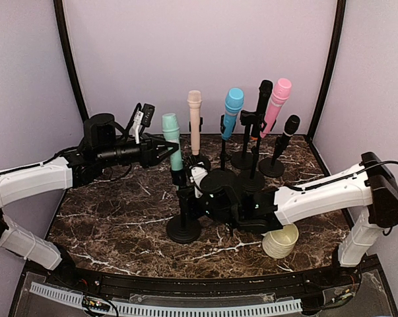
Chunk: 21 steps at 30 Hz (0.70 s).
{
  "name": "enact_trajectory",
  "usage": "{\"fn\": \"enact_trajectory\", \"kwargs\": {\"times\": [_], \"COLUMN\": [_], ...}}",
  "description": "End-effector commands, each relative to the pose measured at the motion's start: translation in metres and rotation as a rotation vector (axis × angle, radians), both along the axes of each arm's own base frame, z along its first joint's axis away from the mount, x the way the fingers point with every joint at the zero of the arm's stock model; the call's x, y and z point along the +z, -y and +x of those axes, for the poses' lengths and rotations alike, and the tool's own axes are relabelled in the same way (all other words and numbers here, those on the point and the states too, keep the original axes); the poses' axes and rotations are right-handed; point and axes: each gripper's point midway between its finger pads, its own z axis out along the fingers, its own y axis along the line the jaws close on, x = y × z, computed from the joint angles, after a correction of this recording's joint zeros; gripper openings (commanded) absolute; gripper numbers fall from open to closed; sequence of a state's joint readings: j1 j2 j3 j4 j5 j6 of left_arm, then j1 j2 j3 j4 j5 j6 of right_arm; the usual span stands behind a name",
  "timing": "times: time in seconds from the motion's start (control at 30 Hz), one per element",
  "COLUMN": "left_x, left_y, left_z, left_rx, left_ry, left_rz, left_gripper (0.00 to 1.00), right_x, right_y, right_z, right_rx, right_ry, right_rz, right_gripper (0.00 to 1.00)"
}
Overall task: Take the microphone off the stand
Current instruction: Remove the microphone from the microphone stand.
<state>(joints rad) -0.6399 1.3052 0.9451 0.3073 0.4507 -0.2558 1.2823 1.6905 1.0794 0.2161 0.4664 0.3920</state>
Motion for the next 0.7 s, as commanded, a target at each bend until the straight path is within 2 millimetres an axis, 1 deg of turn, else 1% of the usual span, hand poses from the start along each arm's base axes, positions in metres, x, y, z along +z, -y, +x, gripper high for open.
{"fn": "enact_trajectory", "kwargs": {"times": [0.0, 0.17, 0.27, 0.67], "left_x": [0.103, 0.107, 0.111, 0.125], "left_y": [-0.019, -0.020, -0.021, -0.025], "left_z": [-0.005, -0.003, -0.002, -0.002], "left_rx": [0.060, 0.076, 0.085, 0.104], "left_ry": [0.244, 0.250, 0.258, 0.276], "left_rz": [-0.206, -0.189, -0.190, -0.219], "left_gripper": [0.00, 0.00, 0.00, 0.00], "right_x": [-0.084, -0.101, -0.109, -0.120], "right_y": [0.024, 0.027, 0.027, 0.029], "right_z": [-0.018, -0.024, -0.027, -0.034], "right_rx": [0.012, 0.031, 0.035, 0.049], "right_ry": [-0.146, -0.151, -0.161, -0.188], "right_rz": [-0.234, -0.289, -0.307, -0.316], "right_gripper": [0.00, 0.00, 0.00, 0.00]}}
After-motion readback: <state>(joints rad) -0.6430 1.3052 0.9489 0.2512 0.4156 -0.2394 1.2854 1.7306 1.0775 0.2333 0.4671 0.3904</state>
